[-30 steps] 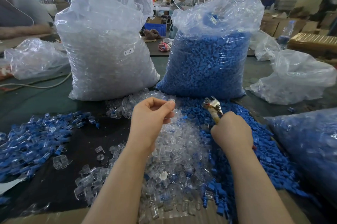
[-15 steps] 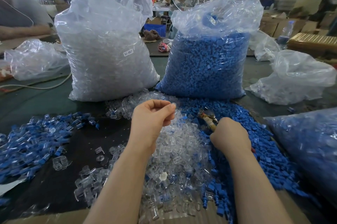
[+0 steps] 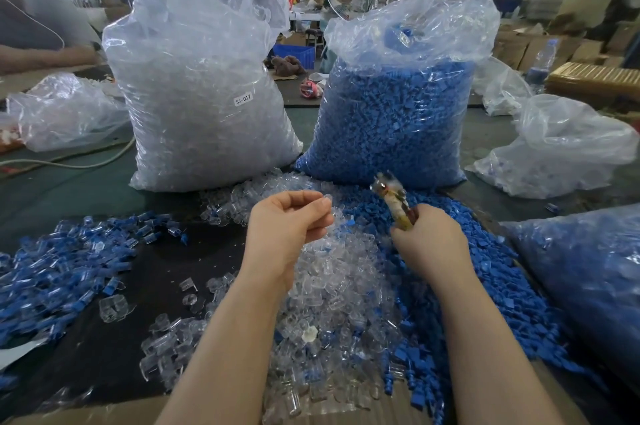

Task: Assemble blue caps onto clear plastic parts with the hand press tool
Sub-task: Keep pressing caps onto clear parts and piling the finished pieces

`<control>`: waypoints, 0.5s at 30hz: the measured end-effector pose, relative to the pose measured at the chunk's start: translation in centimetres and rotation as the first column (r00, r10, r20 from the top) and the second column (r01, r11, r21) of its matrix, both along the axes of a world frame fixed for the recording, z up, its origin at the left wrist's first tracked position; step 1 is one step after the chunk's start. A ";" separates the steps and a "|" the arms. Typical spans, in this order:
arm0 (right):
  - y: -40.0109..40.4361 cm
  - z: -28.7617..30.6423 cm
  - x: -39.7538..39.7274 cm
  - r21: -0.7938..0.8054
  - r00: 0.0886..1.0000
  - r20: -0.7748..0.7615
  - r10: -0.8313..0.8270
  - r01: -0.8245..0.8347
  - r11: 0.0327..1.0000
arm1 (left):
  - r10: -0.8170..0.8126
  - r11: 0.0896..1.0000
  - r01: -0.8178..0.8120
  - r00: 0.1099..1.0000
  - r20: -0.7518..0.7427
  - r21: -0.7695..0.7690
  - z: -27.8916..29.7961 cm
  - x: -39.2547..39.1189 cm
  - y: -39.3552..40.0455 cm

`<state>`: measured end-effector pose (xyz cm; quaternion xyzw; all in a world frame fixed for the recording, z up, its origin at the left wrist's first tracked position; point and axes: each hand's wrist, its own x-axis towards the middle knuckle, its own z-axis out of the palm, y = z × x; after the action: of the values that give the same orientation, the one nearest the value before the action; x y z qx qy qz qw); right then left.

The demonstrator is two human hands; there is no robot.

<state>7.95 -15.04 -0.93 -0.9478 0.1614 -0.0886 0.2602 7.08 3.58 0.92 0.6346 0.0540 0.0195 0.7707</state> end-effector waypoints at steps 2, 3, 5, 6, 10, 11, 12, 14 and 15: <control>0.5 0.3 0.1 0.174 0.988 0.135 0.072 -0.095 0.980 | -0.002 1.000 0.002 1.000 -0.001 -0.004 0.1 -0.1 -0.1; 0.8 0.5 0.0 0.275 0.976 0.196 0.090 -0.143 0.951 | -0.002 1.000 0.002 1.000 -0.001 -0.008 0.2 -0.1 -0.1; 1.5 1.0 -0.2 0.448 0.960 0.263 0.098 -0.212 0.869 | -0.002 1.000 0.001 1.000 -0.001 -0.013 0.3 -0.2 -0.2; 1.9 1.3 -0.4 0.509 0.955 0.277 0.104 -0.238 0.827 | -0.001 1.000 0.001 1.000 -0.002 -0.013 0.4 -0.2 -0.2; 3.0 1.9 -0.8 0.632 0.932 0.336 0.136 -0.330 0.701 | -0.002 1.000 0.002 1.000 -0.005 -0.013 0.5 -0.4 -0.5; 3.2 1.9 -0.9 0.645 0.922 0.364 0.131 -0.350 0.679 | -0.002 1.000 0.002 1.000 -0.001 -0.015 0.5 -0.4 -0.5; 3.4 2.1 -1.0 0.654 0.912 0.393 0.120 -0.369 0.660 | -0.002 1.000 0.002 1.000 0.003 -0.016 0.5 -0.4 -0.5; 3.5 2.2 -1.0 0.651 0.891 0.441 0.107 -0.400 0.645 | 0.007 1.000 -0.007 1.000 0.012 -0.010 0.4 -0.4 -0.5; 3.6 2.3 -1.1 0.636 0.882 0.457 0.113 -0.413 0.652 | 0.018 1.000 -0.018 1.000 0.018 -0.001 0.4 -0.4 -0.5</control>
<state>6.85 -11.46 1.36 -0.7472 -0.0125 -0.1593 0.6451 6.65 3.08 1.35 0.6335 0.0528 0.0322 0.7713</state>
